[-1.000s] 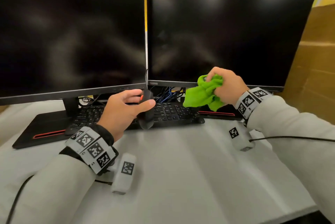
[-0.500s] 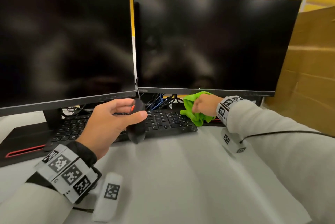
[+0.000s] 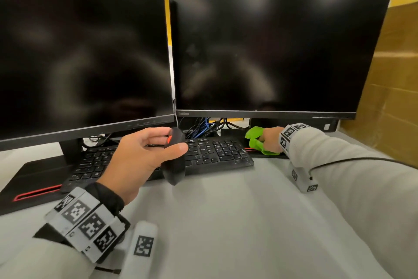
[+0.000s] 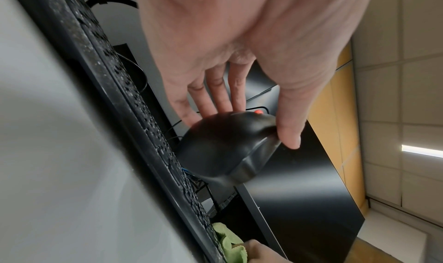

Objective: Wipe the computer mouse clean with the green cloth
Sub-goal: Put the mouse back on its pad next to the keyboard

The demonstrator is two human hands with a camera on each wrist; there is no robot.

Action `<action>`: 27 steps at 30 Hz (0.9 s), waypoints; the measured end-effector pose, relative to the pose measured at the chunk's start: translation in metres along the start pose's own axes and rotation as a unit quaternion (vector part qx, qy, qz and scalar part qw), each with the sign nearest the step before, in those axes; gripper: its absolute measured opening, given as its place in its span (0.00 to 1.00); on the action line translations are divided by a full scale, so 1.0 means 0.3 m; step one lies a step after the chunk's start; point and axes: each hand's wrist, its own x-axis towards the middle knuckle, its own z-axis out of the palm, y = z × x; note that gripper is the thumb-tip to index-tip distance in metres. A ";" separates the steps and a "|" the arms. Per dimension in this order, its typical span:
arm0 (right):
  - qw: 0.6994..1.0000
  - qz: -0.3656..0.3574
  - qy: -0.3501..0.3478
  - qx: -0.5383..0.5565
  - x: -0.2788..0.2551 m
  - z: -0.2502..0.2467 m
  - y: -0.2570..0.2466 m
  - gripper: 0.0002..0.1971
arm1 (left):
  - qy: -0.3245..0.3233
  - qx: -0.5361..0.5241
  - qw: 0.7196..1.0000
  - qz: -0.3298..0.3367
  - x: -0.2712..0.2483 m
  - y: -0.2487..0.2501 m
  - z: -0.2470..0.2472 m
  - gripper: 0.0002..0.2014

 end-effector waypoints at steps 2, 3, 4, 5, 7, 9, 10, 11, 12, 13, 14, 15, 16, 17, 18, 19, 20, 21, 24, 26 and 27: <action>0.999 -0.031 0.010 0.007 -0.008 0.006 -0.036 0.16 | -0.003 0.003 1.000 -0.002 0.000 0.002 0.005 0.24; 0.999 -0.053 0.009 0.009 -0.009 0.011 -0.046 0.18 | -0.005 0.005 1.000 -0.002 -0.001 0.004 0.007 0.24; 0.998 -0.057 0.005 0.000 -0.015 0.014 -0.054 0.19 | -0.006 0.007 1.000 -0.004 -0.002 0.005 0.007 0.24; 0.998 -0.062 0.013 -0.004 -0.015 0.015 -0.048 0.19 | -0.005 0.007 1.000 -0.004 -0.005 0.007 0.006 0.25; 0.999 -0.031 0.030 -0.005 -0.014 0.017 -0.008 0.18 | -0.008 0.004 1.000 -0.001 -0.007 0.012 0.004 0.26; 0.999 0.021 0.040 -0.025 0.006 0.021 0.046 0.26 | -0.009 0.001 1.000 0.001 -0.007 0.015 0.001 0.26; 0.997 0.043 0.042 -0.041 0.019 0.025 0.072 0.32 | -0.008 0.000 1.000 0.001 -0.007 0.015 0.000 0.26; 0.996 0.054 0.047 -0.050 0.027 0.028 0.081 0.35 | -0.007 -0.001 1.000 0.001 -0.007 0.016 0.000 0.26; 0.996 0.063 0.055 -0.038 0.024 0.023 0.068 0.35 | -0.008 -0.002 1.000 0.001 -0.007 0.013 0.000 0.25; 0.995 0.072 0.062 -0.016 0.018 0.019 0.046 0.33 | -0.009 -0.003 1.000 0.000 -0.006 0.010 0.002 0.25; 0.995 0.072 0.073 0.010 0.021 0.021 0.024 0.32 | -0.009 -0.002 1.000 -0.002 -0.005 0.006 0.003 0.26; 0.994 0.074 0.074 0.026 0.027 0.023 0.000 0.31 | -0.009 0.000 1.000 -0.004 -0.004 0.003 0.002 0.27; 0.994 0.073 0.074 0.044 0.027 0.024 -0.021 0.30 | -0.008 0.002 1.000 -0.006 -0.005 0.002 0.001 0.27; 0.994 0.070 0.072 0.048 0.033 0.030 -0.029 0.30 | -0.007 0.002 1.000 -0.007 -0.004 0.001 -0.001 0.28; 0.994 0.069 0.069 0.045 0.040 0.038 -0.020 0.30 | -0.005 0.002 1.000 -0.006 -0.004 0.001 -0.005 0.27; 0.994 0.074 0.066 0.037 0.042 0.042 -0.002 0.29 | -0.005 0.002 1.000 -0.006 -0.004 0.003 -0.007 0.26; 0.994 0.086 0.060 0.029 0.039 0.045 0.024 0.28 | -0.008 0.001 1.000 -0.008 -0.002 0.004 -0.010 0.26; 0.993 0.101 0.058 0.021 0.032 0.043 0.044 0.28 | -0.011 -0.004 1.000 -0.010 0.000 0.004 -0.011 0.27; 0.989 0.132 0.067 -0.016 0.032 0.029 0.083 0.28 | -0.013 -0.021 0.999 -0.021 0.002 0.003 -0.014 0.30; 0.989 0.125 0.069 -0.034 0.043 0.018 0.075 0.23 | -0.018 -0.024 0.999 -0.022 0.001 0.007 -0.010 0.29; 0.989 0.119 0.079 -0.043 0.038 0.009 0.060 0.20 | -0.019 -0.026 0.999 -0.020 0.000 0.008 -0.008 0.29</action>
